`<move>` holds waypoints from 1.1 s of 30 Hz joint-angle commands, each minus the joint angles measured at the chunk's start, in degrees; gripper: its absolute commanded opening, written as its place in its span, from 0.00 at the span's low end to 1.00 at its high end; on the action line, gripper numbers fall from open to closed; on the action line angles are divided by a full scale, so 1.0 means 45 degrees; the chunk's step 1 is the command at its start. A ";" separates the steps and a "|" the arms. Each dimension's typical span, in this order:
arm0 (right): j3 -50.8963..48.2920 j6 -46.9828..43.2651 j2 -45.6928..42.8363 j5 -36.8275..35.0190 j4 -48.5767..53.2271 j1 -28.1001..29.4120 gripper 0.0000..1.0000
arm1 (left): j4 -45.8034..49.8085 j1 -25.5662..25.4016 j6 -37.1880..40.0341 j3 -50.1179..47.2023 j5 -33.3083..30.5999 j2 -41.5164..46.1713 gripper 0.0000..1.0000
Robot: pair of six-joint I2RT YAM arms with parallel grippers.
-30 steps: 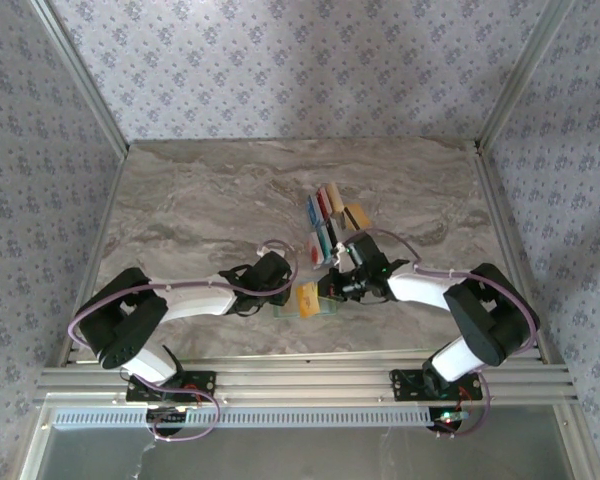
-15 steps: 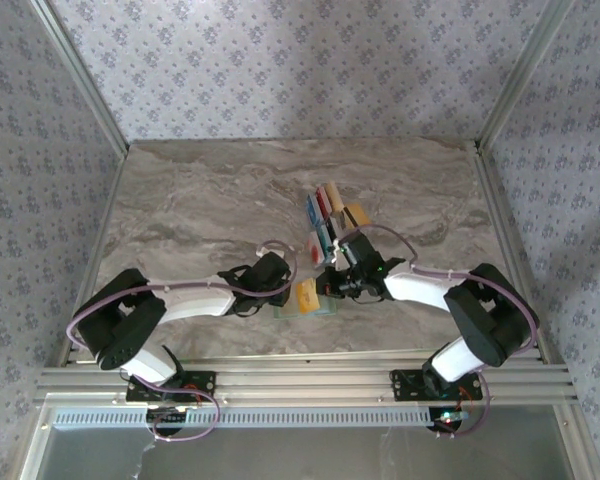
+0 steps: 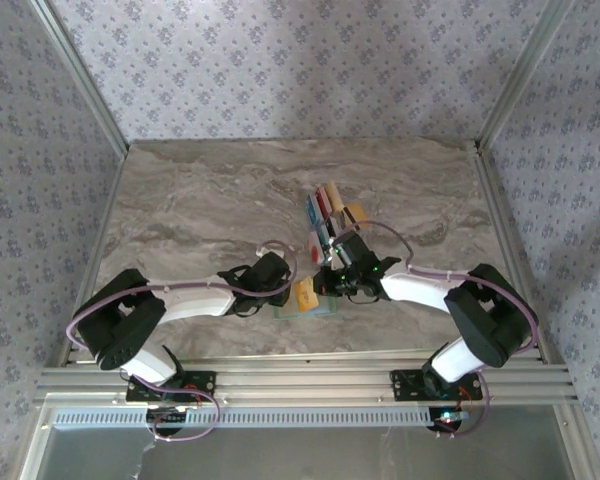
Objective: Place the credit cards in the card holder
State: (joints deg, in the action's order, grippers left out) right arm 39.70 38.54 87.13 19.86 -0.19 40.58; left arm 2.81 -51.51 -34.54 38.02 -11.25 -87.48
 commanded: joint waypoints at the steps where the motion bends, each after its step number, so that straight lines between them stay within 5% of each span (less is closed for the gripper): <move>1: 0.0217 -0.0131 -0.0076 -0.0364 0.0043 0.0183 0.00 | 0.0235 -0.0136 -0.0001 -0.0148 0.0253 0.0258 0.41; 23: -0.0245 0.0629 -0.0026 -0.0834 -0.0902 0.0854 0.00 | 0.0355 -0.0219 -0.0058 -0.0037 0.0142 0.0323 0.41; 33: -0.0848 0.1027 -0.0254 -0.1307 -0.0659 0.0807 0.00 | 0.1132 -0.0211 0.0118 -0.0038 0.0509 0.2448 0.41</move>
State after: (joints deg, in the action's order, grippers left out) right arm 37.21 41.63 87.11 15.27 -3.44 43.81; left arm 5.93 -51.94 -34.52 37.85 -10.15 -78.94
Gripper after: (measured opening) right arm 0.066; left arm 0.411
